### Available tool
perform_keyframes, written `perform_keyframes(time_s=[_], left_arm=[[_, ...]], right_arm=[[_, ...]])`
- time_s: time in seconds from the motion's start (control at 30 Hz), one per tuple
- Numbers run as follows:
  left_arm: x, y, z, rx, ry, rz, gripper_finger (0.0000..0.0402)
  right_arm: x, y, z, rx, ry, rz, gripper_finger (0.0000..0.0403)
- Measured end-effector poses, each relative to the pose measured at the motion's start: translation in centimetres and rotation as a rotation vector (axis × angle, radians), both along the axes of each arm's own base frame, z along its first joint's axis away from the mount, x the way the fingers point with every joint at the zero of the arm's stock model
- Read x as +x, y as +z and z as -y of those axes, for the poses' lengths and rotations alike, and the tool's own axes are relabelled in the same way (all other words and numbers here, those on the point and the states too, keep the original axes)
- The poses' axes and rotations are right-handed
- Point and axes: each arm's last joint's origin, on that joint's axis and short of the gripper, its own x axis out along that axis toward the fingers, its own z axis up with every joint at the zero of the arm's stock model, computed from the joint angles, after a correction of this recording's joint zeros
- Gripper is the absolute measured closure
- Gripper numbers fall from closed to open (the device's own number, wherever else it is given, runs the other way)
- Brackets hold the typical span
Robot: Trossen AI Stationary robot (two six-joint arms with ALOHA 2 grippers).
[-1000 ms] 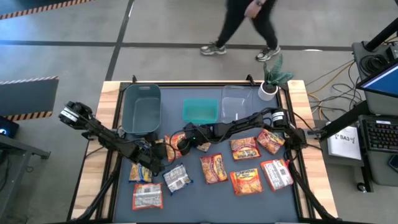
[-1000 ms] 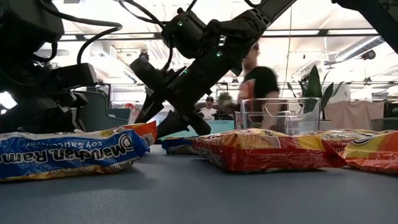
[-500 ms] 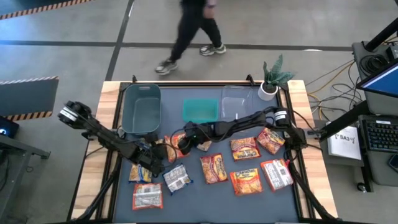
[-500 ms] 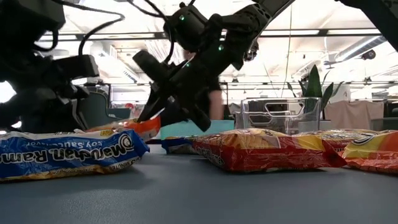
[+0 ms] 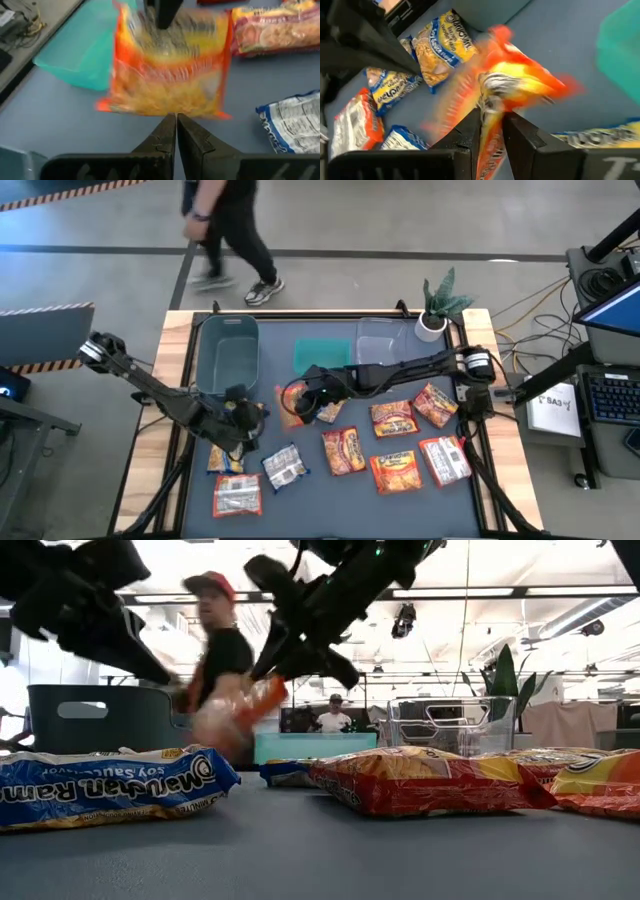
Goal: Sort Maruchan noodles
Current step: Put the orange noodle pack into the transparent bin
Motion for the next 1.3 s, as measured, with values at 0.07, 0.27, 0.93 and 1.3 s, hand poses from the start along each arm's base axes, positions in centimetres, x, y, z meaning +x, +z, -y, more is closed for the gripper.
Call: perform_keyframes(time_s=[0.07,0.27,0.93,1.3], left_arm=[[-0.3,0.7,-0.2,0.004,-0.012,0.025,0.0402],[-1.1,2.3,-0.7,0.027,-0.019,0.100,0.0402],[4.3,-2.9,-1.1,0.137,0.039,-0.019,0.0402],[6.0,-6.7,-2.0,0.130,0.036,-0.152,0.0402]], right_arm=[[-1.0,1.1,0.2,-0.028,-0.009,-0.025,0.0340],[-3.4,4.2,1.1,-0.067,-0.066,-0.063,0.0361],[-2.3,-0.5,1.0,-0.003,-0.093,-0.226,0.0283],[-1.5,-2.7,1.1,0.013,-0.121,-0.264,0.0153]])
